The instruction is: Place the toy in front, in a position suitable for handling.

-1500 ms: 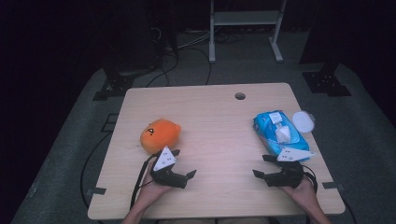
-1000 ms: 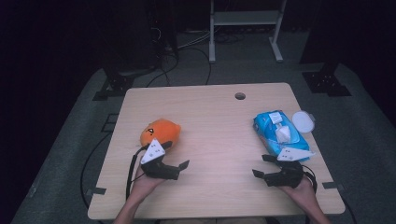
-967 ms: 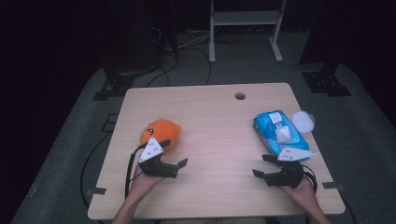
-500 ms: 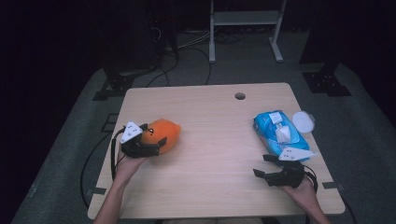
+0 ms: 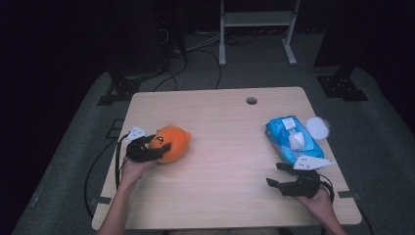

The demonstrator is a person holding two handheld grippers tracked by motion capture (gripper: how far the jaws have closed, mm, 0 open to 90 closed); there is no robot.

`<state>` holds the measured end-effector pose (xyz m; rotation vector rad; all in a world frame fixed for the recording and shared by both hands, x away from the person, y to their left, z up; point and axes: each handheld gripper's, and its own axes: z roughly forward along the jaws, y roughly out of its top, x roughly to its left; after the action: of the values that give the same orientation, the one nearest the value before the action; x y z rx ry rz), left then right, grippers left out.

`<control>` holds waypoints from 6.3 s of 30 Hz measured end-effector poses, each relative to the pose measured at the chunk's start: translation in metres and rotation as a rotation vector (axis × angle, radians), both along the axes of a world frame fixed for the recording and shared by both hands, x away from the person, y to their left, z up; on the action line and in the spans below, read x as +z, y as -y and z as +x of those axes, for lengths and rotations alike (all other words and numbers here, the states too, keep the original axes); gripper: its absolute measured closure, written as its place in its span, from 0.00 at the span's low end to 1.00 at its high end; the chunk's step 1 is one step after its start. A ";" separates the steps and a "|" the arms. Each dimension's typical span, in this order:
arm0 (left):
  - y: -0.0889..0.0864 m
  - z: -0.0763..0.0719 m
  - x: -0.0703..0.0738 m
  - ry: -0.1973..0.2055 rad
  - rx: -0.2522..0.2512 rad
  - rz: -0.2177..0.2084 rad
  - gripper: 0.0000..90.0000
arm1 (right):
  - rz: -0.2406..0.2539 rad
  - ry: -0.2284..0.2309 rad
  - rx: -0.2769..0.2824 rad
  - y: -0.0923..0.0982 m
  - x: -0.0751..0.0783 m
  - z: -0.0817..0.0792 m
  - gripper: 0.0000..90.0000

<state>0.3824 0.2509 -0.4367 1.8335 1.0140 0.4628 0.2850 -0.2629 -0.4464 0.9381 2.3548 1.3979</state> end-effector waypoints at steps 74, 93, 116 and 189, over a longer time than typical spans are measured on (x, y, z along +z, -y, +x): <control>0.159 -0.075 -0.012 0.120 -0.578 0.058 0.25 | 0.016 0.110 -0.320 0.076 0.064 0.047 0.95; 0.157 -0.073 -0.015 0.129 -0.587 0.046 0.23 | 0.156 -0.015 0.283 -0.037 0.084 -0.009 0.95; 0.158 -0.071 -0.006 0.066 -0.649 0.104 0.10 | -0.099 0.111 0.304 -0.106 0.024 0.015 0.72; 0.140 -0.048 -0.006 -0.059 -0.623 0.017 0.12 | 0.015 -0.015 0.170 -0.064 0.018 0.016 0.89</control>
<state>0.3342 0.1112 -0.4431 2.0633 0.4296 0.0375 0.3013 -0.1984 -0.4281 0.7701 2.4883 1.4763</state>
